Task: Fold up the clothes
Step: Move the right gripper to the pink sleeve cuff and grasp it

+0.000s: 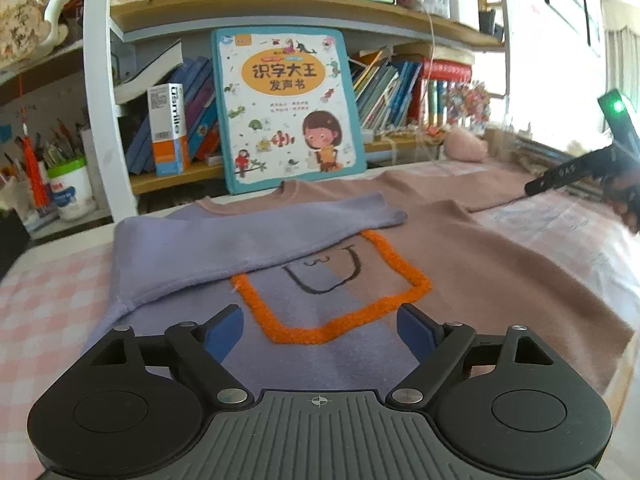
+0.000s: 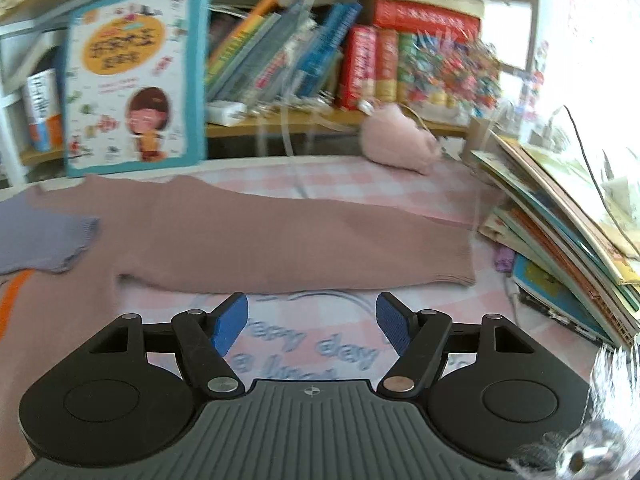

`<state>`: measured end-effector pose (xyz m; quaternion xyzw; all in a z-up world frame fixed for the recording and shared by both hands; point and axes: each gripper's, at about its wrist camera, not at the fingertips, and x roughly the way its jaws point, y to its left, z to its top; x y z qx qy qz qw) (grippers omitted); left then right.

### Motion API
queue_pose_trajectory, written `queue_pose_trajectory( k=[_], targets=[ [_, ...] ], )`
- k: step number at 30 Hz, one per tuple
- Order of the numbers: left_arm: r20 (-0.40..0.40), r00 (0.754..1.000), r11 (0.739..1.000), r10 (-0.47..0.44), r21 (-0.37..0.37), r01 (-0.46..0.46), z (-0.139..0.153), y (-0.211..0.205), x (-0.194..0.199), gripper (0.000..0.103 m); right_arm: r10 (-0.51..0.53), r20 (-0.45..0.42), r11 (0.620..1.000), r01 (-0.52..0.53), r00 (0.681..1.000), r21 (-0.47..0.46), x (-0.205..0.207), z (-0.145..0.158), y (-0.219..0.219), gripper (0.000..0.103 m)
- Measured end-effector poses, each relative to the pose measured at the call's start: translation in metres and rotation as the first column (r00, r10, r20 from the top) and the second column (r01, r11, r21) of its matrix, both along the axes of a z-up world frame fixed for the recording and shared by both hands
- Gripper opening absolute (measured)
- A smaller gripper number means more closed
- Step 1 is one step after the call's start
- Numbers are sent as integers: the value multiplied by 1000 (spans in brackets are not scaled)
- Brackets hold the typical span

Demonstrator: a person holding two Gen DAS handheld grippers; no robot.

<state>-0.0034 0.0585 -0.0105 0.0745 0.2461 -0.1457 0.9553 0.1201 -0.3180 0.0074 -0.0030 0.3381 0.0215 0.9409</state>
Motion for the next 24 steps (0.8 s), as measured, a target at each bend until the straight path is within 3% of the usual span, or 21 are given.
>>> queue_pose_trajectory(
  k=[9, 19, 24],
  targets=[
    [13, 999, 997, -33, 77, 32, -2, -12, -4, 94, -98, -61, 995, 99, 993, 8, 32, -16, -31, 69],
    [-55, 998, 1000, -2, 23, 3, -5, -3, 7, 95, -202, -58, 974, 206, 978, 90, 50, -18, -68, 69],
    [-62, 998, 999, 7, 37, -5, -5, -5, 9, 95, -260, -61, 959, 265, 964, 98, 63, -20, -87, 65]
  ],
)
